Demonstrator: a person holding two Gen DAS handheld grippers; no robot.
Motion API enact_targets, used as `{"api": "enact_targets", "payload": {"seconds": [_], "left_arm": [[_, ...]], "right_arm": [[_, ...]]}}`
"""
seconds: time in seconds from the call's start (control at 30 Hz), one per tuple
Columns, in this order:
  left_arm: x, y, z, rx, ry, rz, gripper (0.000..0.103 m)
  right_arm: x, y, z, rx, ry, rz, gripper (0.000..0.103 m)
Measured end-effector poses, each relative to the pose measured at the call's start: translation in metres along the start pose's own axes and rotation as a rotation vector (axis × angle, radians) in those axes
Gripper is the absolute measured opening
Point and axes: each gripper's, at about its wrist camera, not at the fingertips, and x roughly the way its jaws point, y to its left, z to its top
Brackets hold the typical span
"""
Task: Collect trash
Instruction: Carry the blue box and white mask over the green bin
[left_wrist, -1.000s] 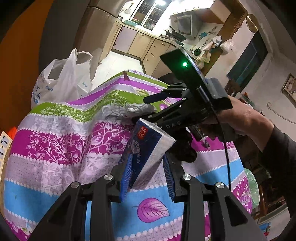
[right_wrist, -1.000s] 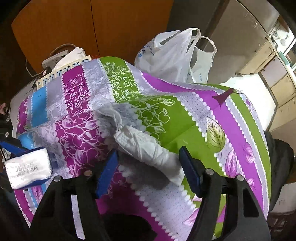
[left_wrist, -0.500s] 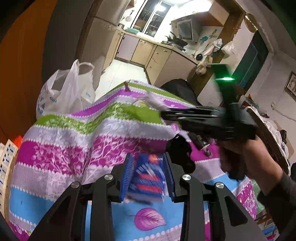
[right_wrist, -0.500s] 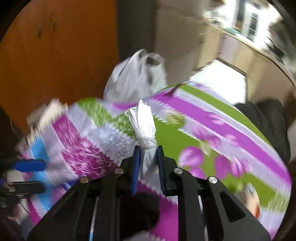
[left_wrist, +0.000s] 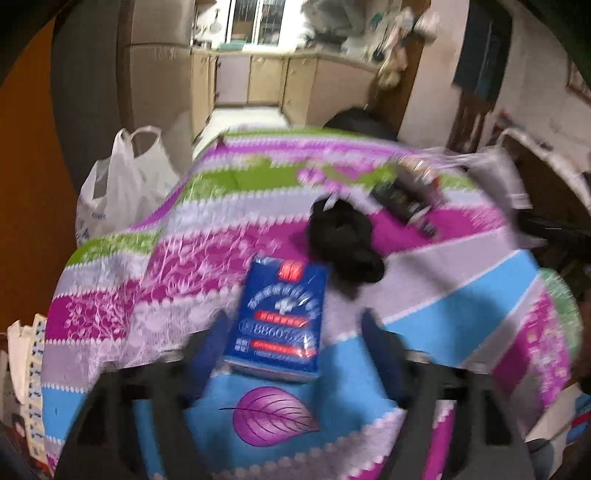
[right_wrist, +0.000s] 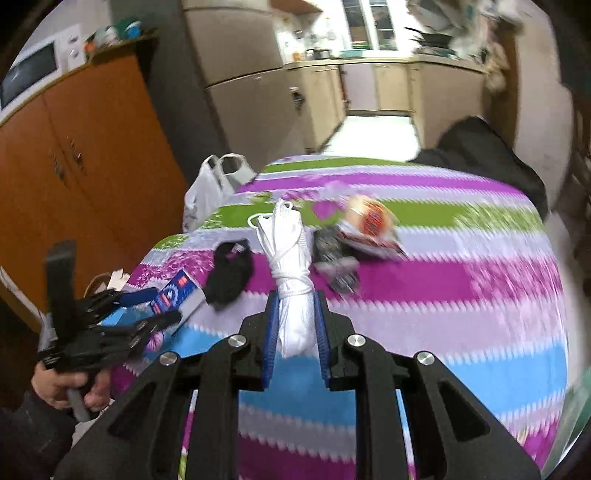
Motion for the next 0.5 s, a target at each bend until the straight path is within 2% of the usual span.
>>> {"api": "enact_targets", "payload": {"seconds": [0.13, 0.27, 0.4, 0.5], "left_arm": [[-0.004, -0.008, -0.003, -0.005, -0.036, 0.037, 0.049], [-0.040, -0.042, 0.003, -0.002, -0.126, -0.005, 0.049], [-0.081, -0.109, 0.020, 0.065, -0.229, -0.117, 0.049], [-0.096, -0.167, 0.035, 0.119, -0.251, -0.228, 0.049]], "right_arm": [[-0.032, -0.016, -0.021, 0.060, -0.056, -0.046, 0.018], [-0.075, -0.033, -0.034, 0.081, -0.119, -0.131, 0.018], [-0.133, -0.063, -0.045, 0.118, -0.174, -0.245, 0.018], [-0.171, -0.087, -0.054, 0.159, -0.204, -0.321, 0.018]]}}
